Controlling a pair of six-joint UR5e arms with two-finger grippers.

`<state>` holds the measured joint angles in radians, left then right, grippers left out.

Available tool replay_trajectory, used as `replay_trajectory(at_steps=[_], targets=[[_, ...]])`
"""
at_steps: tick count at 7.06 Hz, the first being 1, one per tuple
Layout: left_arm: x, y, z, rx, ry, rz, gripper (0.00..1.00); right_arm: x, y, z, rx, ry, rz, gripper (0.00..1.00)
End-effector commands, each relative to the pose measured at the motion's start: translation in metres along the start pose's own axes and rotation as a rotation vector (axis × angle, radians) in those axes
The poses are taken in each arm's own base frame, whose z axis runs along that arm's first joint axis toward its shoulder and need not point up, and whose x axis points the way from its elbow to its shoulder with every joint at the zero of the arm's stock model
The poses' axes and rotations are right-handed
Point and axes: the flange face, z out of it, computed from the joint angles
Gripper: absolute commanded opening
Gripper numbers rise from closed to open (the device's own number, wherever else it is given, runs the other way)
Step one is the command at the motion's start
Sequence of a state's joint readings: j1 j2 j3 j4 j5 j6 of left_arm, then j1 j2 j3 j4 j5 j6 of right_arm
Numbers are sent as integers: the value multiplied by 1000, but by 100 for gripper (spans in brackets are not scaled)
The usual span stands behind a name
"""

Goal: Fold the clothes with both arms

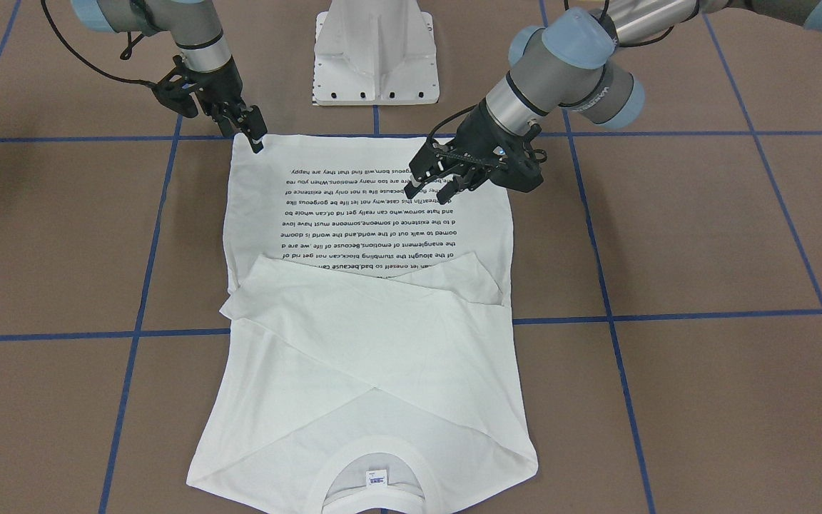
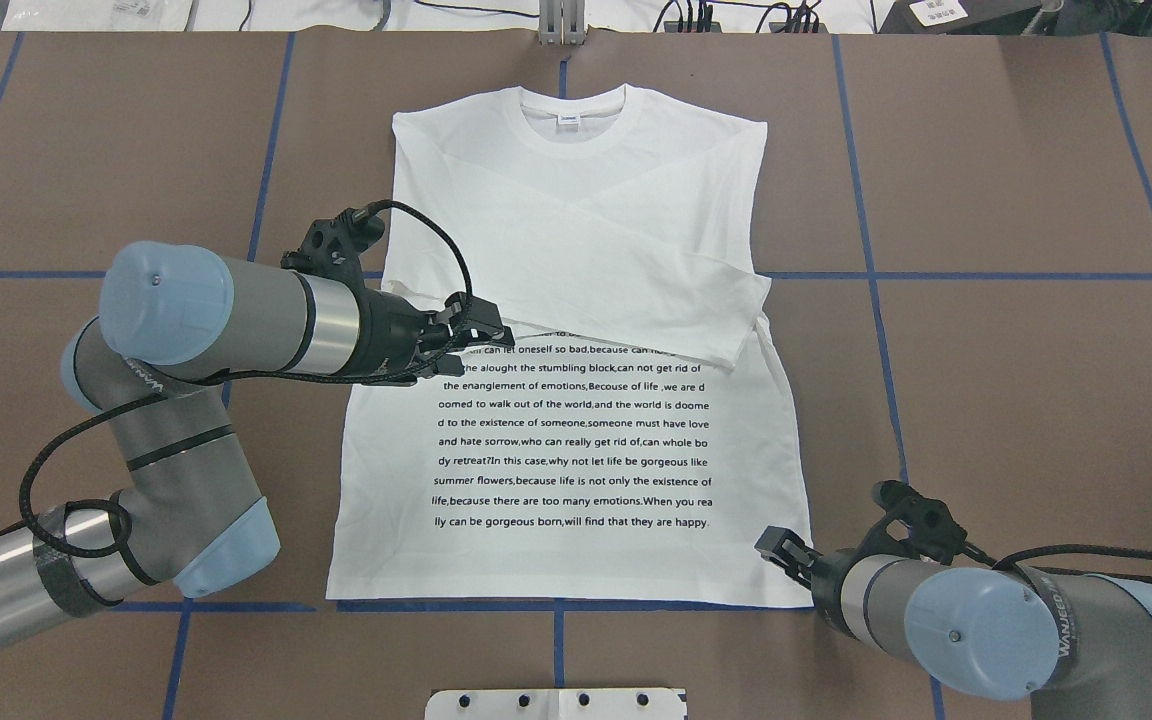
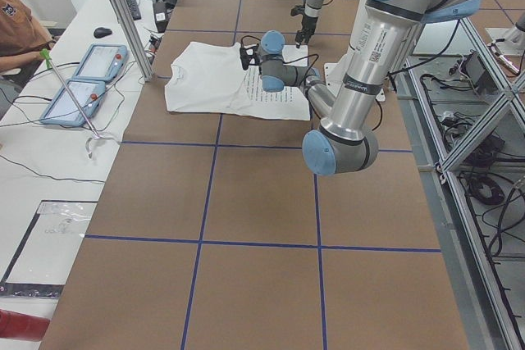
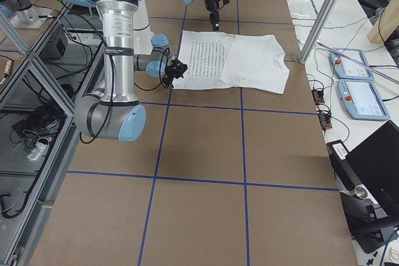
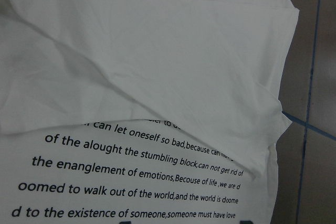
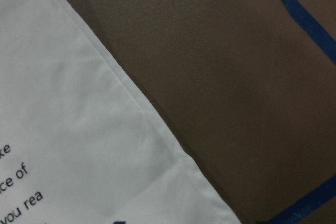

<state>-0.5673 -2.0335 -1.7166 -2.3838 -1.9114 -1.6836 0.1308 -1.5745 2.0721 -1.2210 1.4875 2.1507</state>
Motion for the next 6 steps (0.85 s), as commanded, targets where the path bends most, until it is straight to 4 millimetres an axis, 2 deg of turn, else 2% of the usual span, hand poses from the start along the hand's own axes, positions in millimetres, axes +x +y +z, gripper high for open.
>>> replay_trajectory(at_steps=[1, 2, 3, 4, 5, 6], targets=[[0, 0, 0, 0, 1, -1, 75, 4, 3, 2, -4, 8, -4, 81], [0, 0, 0, 0, 1, -1, 75, 4, 4, 2, -5, 9, -3, 79], [0, 0, 0, 2, 1, -1, 75, 5, 6, 3, -6, 11, -5, 61], [-1, 0, 0, 2, -1, -1, 75, 4, 6, 2, -6, 7, -5, 15], [0, 0, -1, 2, 1, -2, 75, 5, 6, 3, -7, 10, -5, 0], [1, -1, -2, 3, 2, -5, 75, 5, 8, 2, -13, 10, -7, 0]])
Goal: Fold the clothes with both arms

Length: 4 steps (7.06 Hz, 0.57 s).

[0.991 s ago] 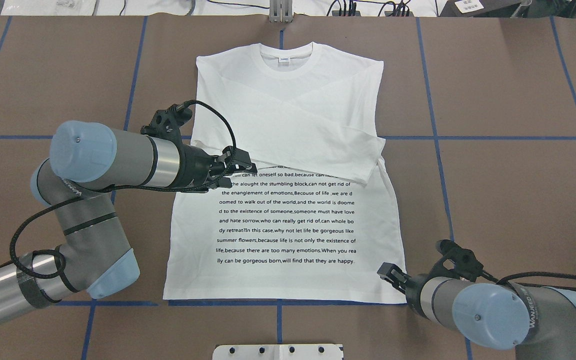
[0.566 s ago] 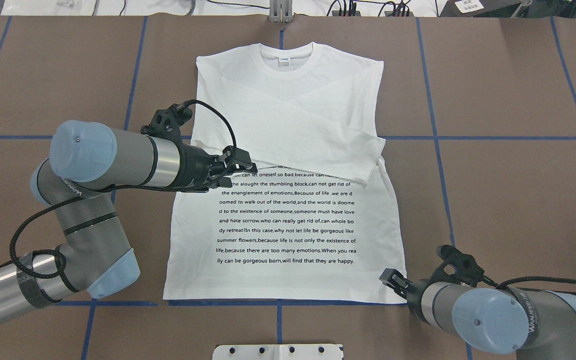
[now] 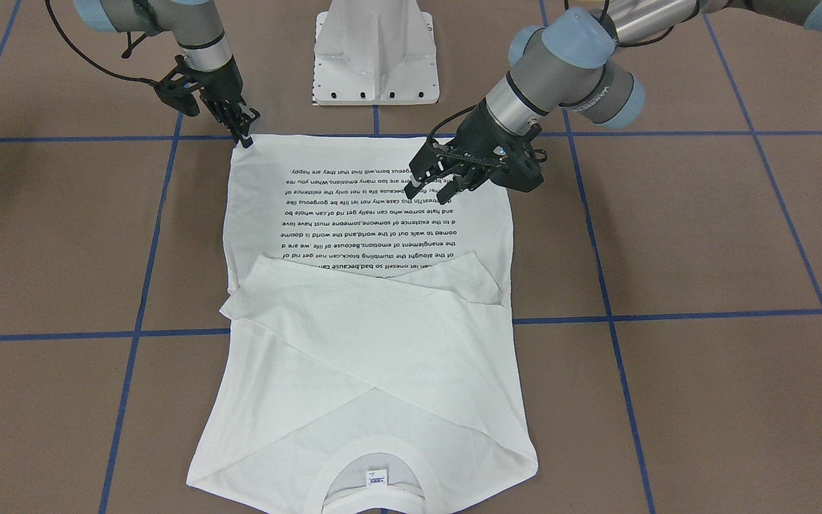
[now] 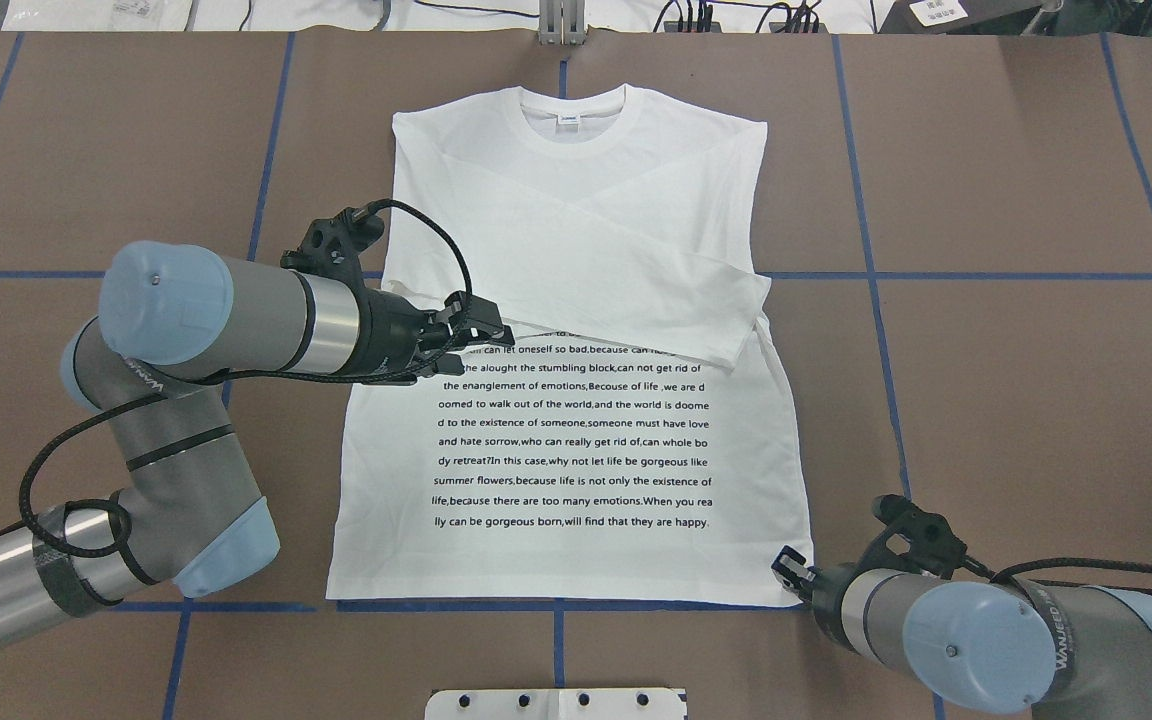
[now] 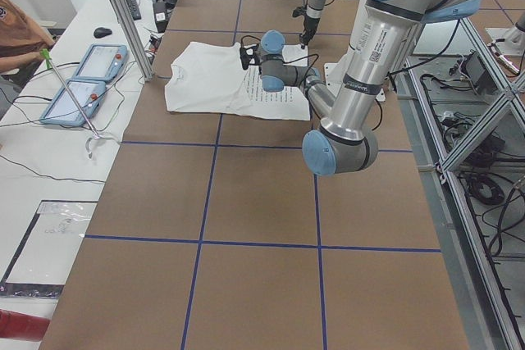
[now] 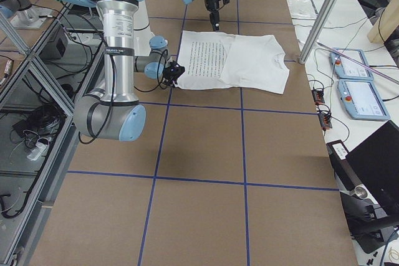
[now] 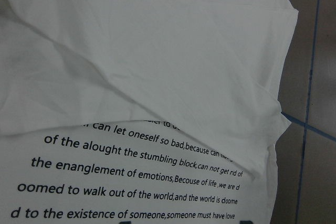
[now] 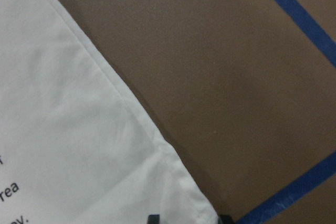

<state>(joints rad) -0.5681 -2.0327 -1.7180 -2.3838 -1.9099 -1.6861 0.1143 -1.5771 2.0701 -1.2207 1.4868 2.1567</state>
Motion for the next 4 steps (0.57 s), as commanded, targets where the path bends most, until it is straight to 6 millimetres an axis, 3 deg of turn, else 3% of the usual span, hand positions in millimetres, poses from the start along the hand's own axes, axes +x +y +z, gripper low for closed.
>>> replay_trajectory(at_steps=[1, 4], targets=[[1, -1, -2, 2, 3, -2, 75, 3, 7, 1, -11, 5, -9, 0], [5, -1, -7, 4, 14, -4, 76, 2, 9, -3, -9, -5, -12, 0]])
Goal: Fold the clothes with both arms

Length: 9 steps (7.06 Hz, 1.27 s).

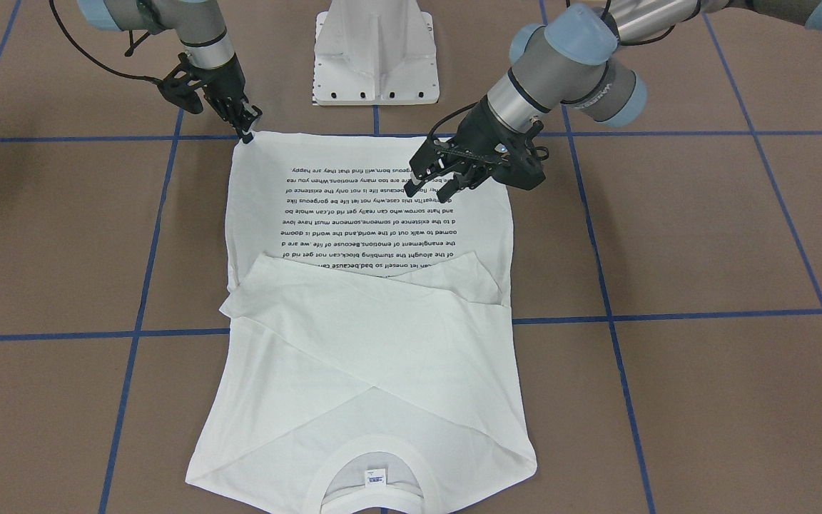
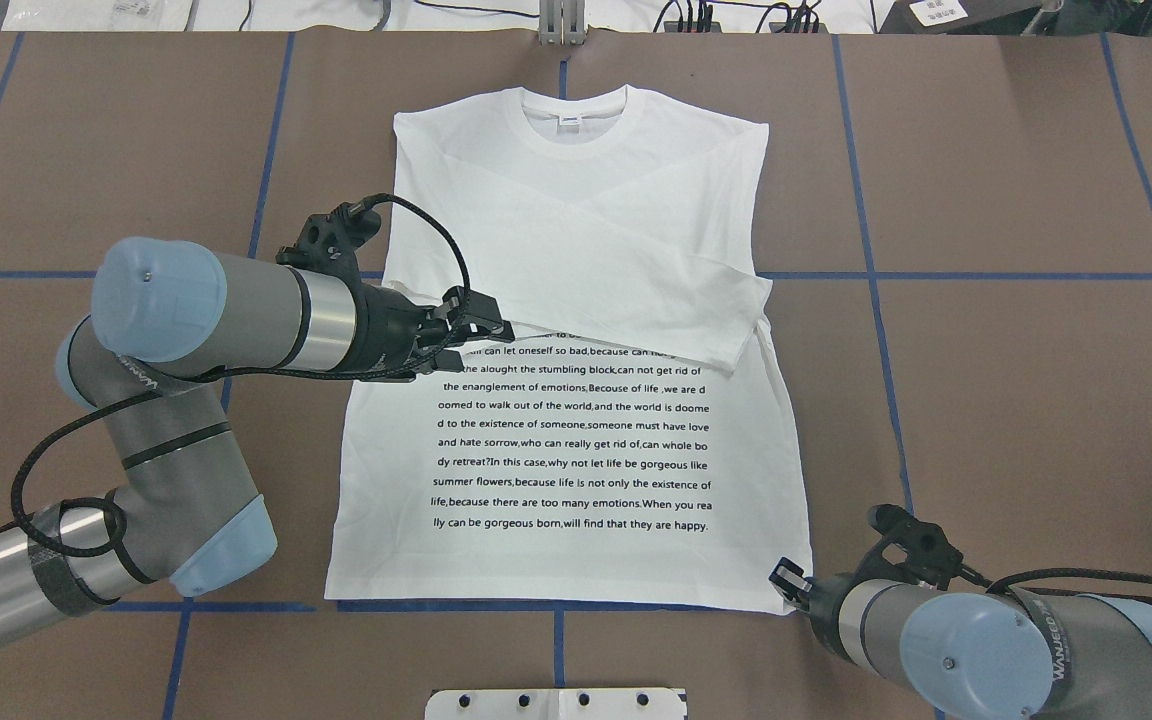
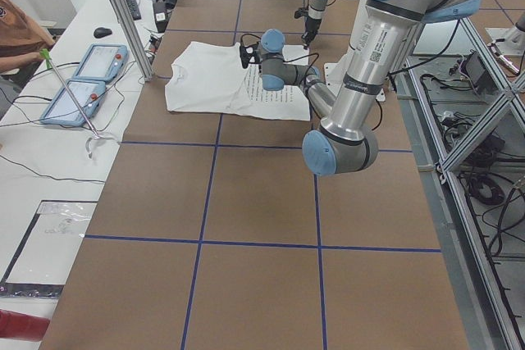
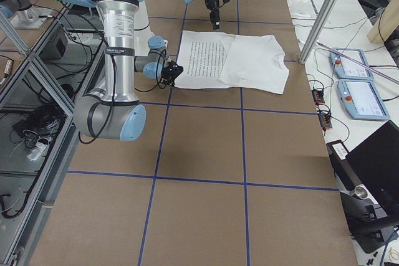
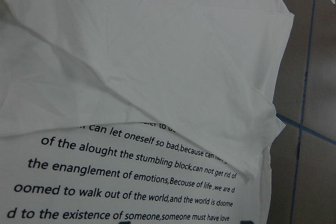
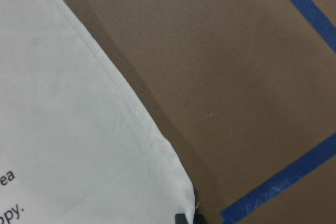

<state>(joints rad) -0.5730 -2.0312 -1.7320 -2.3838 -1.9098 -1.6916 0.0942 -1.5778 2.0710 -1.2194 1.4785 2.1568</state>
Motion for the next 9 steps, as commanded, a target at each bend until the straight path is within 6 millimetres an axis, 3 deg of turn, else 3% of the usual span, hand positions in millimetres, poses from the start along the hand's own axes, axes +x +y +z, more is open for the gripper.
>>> replay_trajectory(at_steps=[1, 3, 5, 6, 7, 9], targets=[[-1, 0, -1, 1, -2, -3, 76, -6, -1, -12, -11, -20, 5, 0], [-22, 10, -17, 65, -89, -74, 76, -6, -9, -34, -22, -40, 10, 0], [-58, 91, -1, 141, -338, -52, 75, -8, -11, -37, -22, -47, 13, 0], [-76, 110, -2, 126, -386, -78, 75, -9, -12, -38, -22, -48, 14, 0], [-121, 133, -17, 95, -456, -78, 75, -8, -12, -37, -20, -46, 14, 0], [-137, 162, -15, 56, -487, -113, 75, -7, -12, -36, -21, -44, 11, 0]])
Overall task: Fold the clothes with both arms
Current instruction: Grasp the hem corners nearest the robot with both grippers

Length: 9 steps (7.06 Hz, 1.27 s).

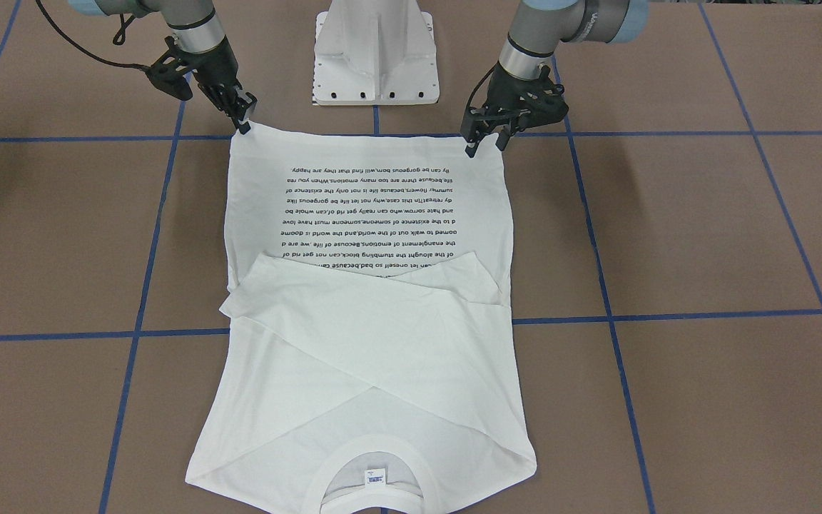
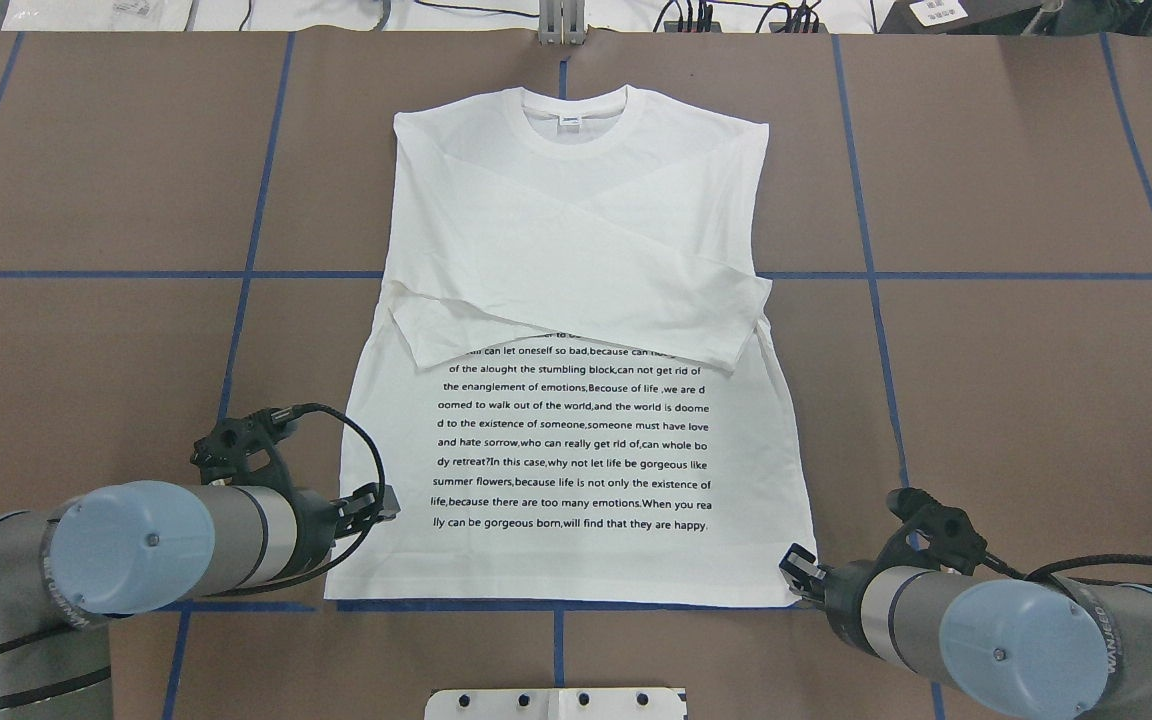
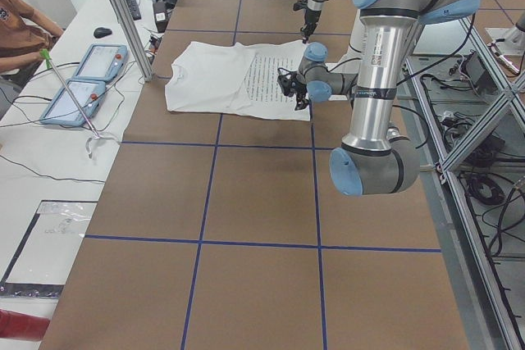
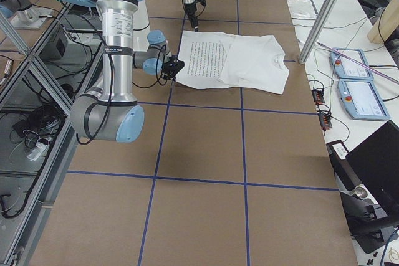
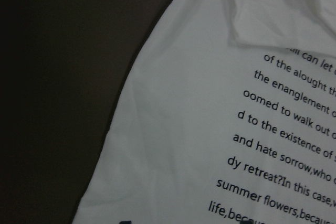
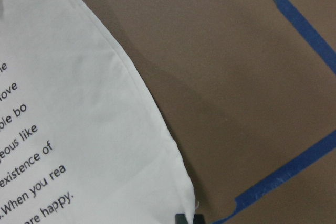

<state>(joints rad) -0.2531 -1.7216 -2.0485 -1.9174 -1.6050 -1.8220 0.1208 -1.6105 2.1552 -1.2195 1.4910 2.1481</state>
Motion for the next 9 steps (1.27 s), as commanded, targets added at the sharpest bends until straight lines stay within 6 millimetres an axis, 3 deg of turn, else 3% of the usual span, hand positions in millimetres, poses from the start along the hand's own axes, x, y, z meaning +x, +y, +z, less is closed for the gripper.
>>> replay_trajectory(at_steps=[1, 5, 6, 8, 9], targets=[[-16, 22, 10, -31, -39, -5, 74, 0, 1, 1, -2, 1, -2, 0], [-29, 26, 27, -31, -84, 4, 71, -1, 2, 0, -3, -1, -2, 0], [-28, 26, 27, -31, -84, -3, 55, -1, 2, 0, -3, -1, -2, 0], [-30, 26, 28, -30, -91, -44, 2, 0, 2, 1, -4, 0, -3, 0], [-31, 26, 26, -35, -91, -44, 0, -2, 3, 0, -6, -3, -3, 0]])
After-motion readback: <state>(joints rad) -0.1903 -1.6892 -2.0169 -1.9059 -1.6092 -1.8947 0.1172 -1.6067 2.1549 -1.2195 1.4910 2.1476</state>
